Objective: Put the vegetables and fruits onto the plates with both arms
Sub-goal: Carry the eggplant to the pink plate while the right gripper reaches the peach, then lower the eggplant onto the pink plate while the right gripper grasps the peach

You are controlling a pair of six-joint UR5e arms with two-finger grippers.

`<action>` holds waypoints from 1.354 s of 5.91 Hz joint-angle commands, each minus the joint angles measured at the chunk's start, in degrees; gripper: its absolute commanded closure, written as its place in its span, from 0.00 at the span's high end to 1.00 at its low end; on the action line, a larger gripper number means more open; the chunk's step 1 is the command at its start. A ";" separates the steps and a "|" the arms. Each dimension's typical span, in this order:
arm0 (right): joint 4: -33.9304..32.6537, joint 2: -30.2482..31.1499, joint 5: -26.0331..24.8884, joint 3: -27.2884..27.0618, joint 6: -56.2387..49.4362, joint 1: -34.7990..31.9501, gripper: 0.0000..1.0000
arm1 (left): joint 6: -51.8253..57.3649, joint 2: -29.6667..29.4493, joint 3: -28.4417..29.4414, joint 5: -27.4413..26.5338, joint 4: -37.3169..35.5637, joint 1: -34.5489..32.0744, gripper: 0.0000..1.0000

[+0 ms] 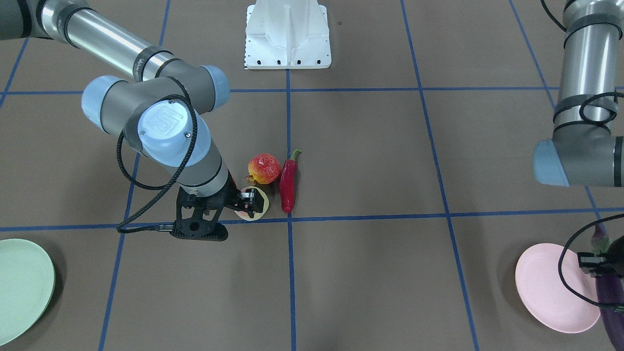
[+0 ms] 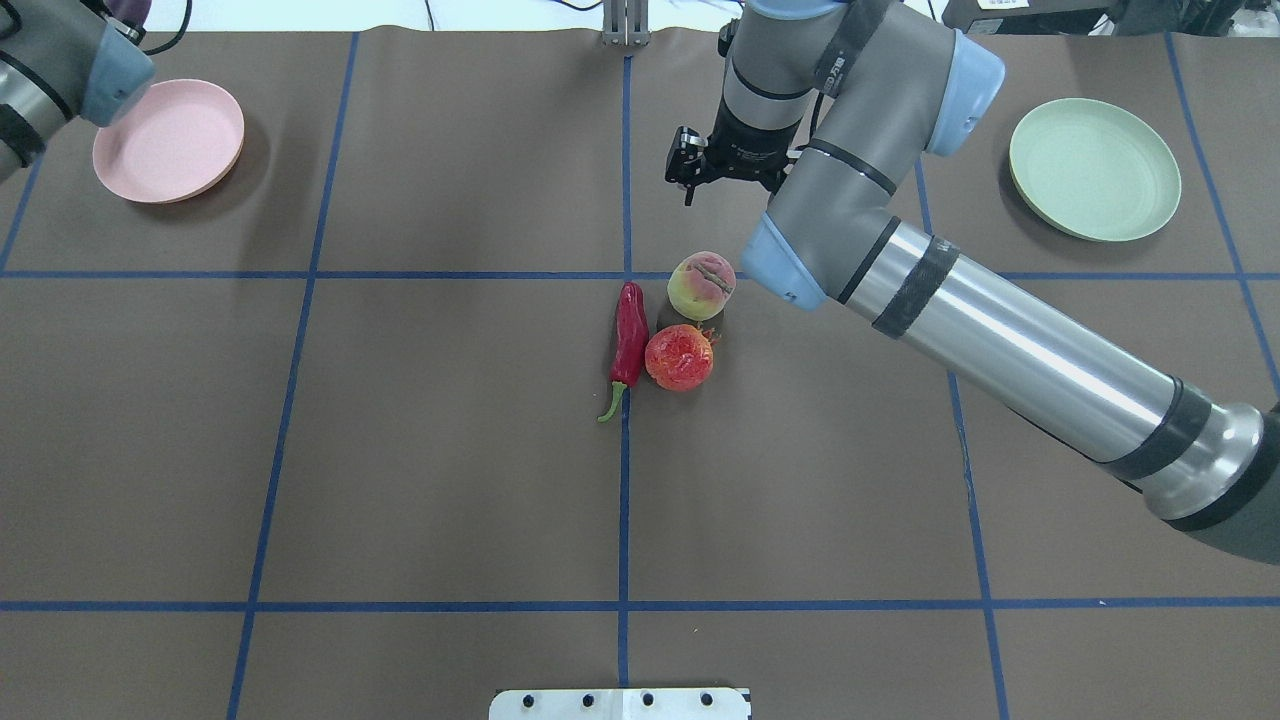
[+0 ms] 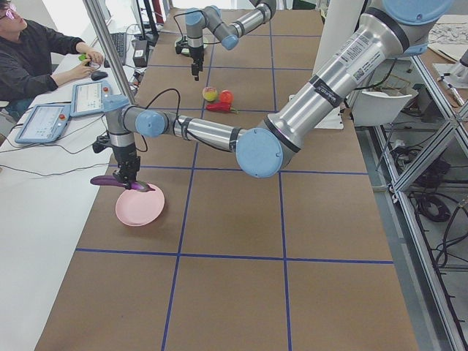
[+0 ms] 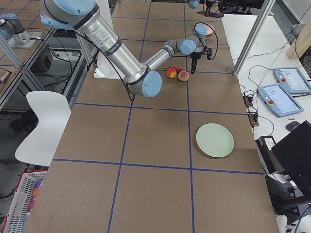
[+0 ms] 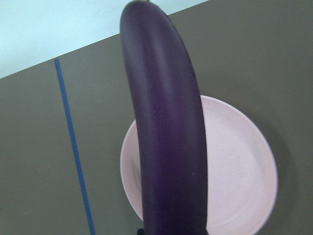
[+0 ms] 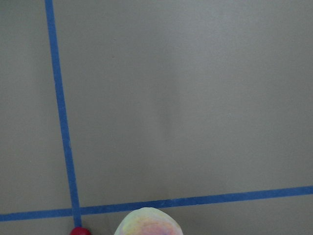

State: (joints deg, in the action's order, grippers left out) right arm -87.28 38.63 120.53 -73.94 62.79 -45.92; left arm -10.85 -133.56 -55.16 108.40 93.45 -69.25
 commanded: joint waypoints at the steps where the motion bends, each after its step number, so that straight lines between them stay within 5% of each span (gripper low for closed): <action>1: 0.18 -1.10 -0.82 0.72 1.80 1.35 1.00 | -0.05 0.32 2.86 -5.90 2.87 4.72 0.00; 4: 0.27 -1.19 -0.82 0.64 2.42 1.62 1.00 | 2.57 3.66 3.21 -8.44 5.07 6.94 0.00; 5: 0.27 -1.62 -0.82 0.72 2.60 1.97 1.00 | 4.85 3.66 3.91 -10.47 4.98 6.59 0.18; 6: 0.27 -1.63 -0.91 0.72 3.21 2.41 1.00 | 4.79 3.57 3.83 -10.40 5.07 6.41 0.98; 8: 0.27 -1.28 -2.84 0.81 3.04 3.64 1.00 | 4.70 3.49 3.04 -10.05 6.30 6.15 1.00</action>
State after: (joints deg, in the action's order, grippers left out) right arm -87.01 37.16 118.36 -73.18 65.90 -42.86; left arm -6.14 -129.98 -51.63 98.15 99.36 -62.95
